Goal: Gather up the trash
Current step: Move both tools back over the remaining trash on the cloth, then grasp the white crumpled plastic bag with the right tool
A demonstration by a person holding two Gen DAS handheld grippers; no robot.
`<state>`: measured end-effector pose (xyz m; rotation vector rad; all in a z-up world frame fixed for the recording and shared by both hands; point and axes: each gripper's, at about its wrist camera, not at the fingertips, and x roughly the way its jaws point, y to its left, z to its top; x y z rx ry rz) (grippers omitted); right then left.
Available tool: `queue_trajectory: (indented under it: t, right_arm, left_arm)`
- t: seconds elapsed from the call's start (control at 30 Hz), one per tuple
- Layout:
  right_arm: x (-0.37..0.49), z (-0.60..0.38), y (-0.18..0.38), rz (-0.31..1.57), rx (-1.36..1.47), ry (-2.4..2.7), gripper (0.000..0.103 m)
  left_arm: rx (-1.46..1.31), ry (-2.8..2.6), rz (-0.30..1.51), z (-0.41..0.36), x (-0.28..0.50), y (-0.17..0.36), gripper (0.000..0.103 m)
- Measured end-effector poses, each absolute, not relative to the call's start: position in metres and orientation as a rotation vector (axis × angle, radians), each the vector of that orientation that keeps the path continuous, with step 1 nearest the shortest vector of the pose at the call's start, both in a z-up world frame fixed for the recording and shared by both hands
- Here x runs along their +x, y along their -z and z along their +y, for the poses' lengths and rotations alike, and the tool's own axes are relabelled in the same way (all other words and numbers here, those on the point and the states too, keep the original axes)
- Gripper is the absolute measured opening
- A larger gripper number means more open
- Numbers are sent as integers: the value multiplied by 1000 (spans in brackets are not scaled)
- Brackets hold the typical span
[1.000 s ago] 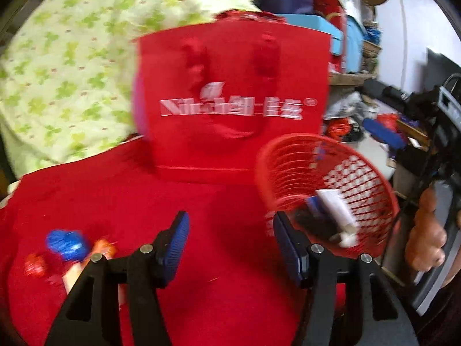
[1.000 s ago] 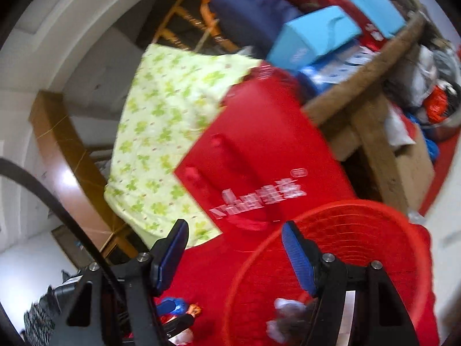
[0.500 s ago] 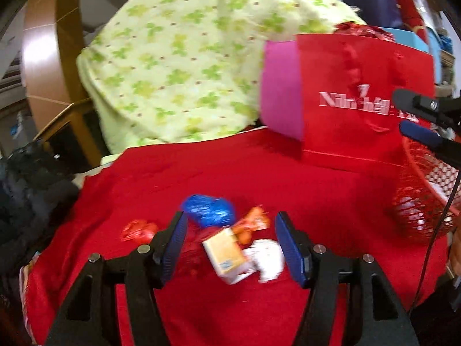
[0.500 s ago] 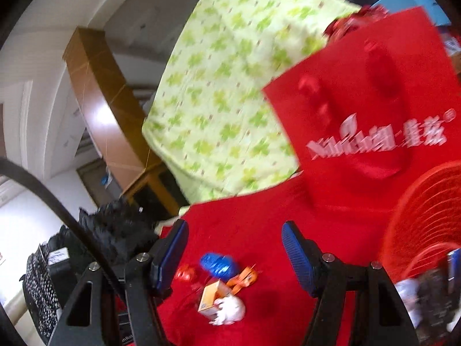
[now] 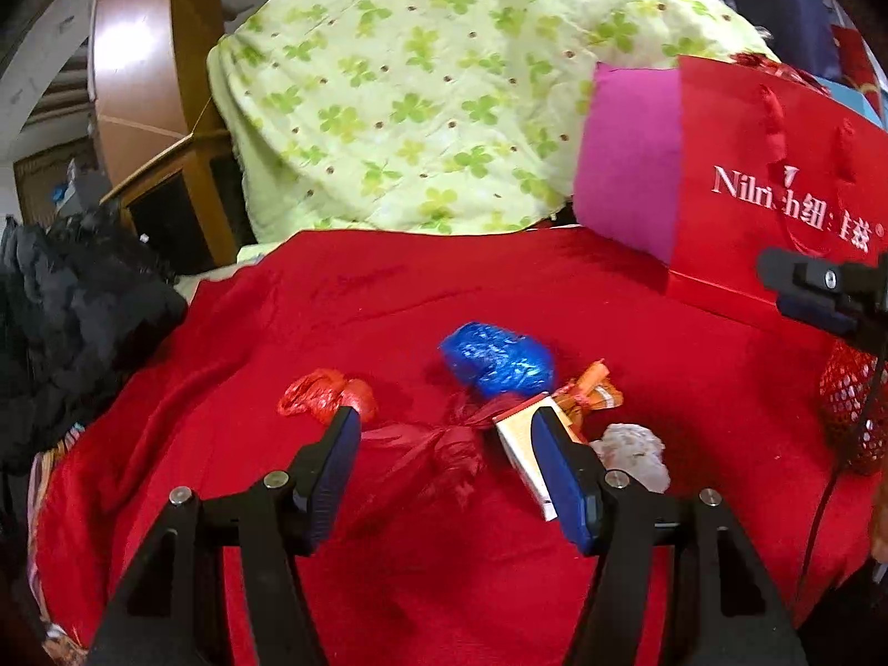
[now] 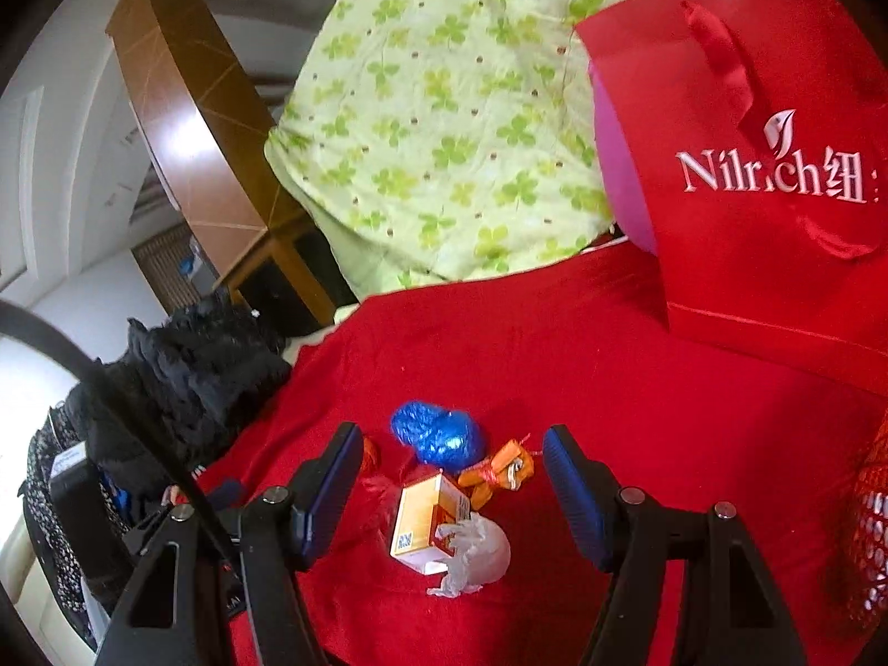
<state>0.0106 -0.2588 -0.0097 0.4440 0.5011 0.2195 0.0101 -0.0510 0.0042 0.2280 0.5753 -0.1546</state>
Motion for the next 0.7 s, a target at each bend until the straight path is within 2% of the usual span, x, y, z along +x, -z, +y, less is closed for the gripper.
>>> queue_trajectory:
  t: [0.7]
  right_arm:
    - [30,-229,29,598,371,-250,71]
  left_arm:
    - [186,140,613,-26,24,12,65]
